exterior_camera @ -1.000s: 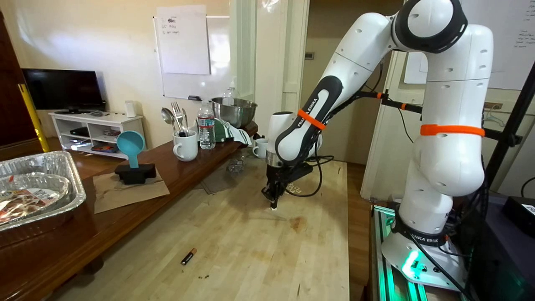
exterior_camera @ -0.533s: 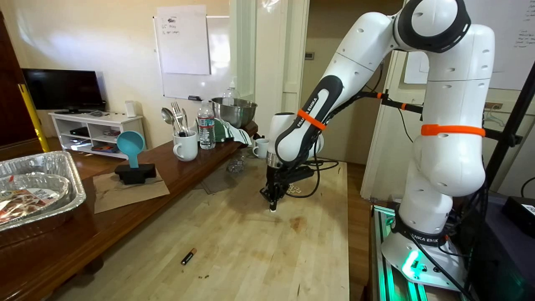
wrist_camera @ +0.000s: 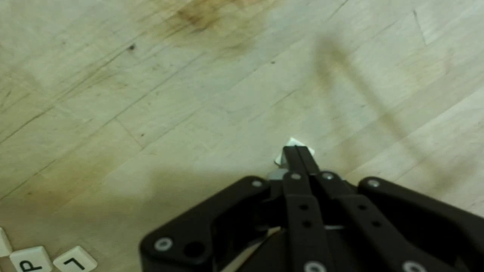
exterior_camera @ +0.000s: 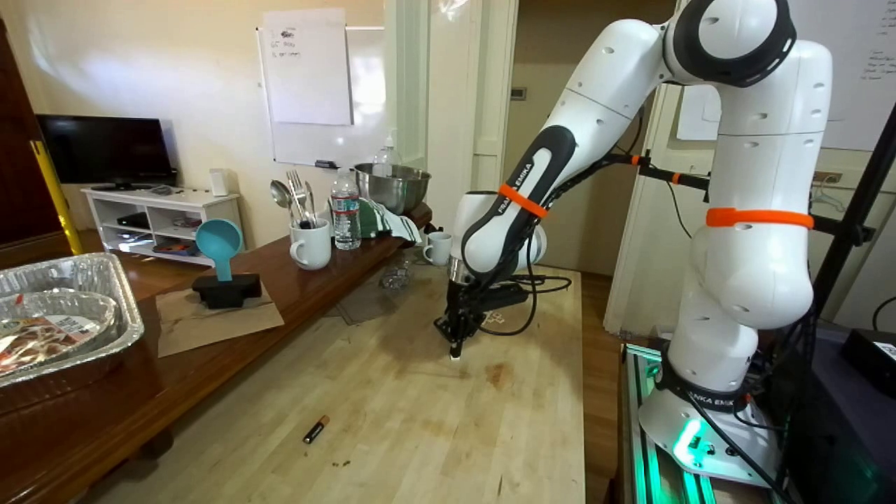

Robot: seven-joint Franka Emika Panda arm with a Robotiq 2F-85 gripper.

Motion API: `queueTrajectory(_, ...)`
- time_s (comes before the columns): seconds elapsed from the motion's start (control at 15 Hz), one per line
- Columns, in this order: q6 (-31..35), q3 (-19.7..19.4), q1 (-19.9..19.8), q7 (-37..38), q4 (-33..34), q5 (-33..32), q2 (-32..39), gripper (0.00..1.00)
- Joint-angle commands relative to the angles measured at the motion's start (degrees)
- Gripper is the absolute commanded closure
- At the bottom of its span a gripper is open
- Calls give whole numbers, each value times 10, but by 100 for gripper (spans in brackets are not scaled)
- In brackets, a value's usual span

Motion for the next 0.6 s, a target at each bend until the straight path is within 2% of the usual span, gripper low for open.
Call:
queueTrajectory(0.0, -11, 16, 6, -27, -12, 32, 10, 100)
queueTrajectory(0.53, -19, 13, 6, -60, -16, 14, -17, 100)
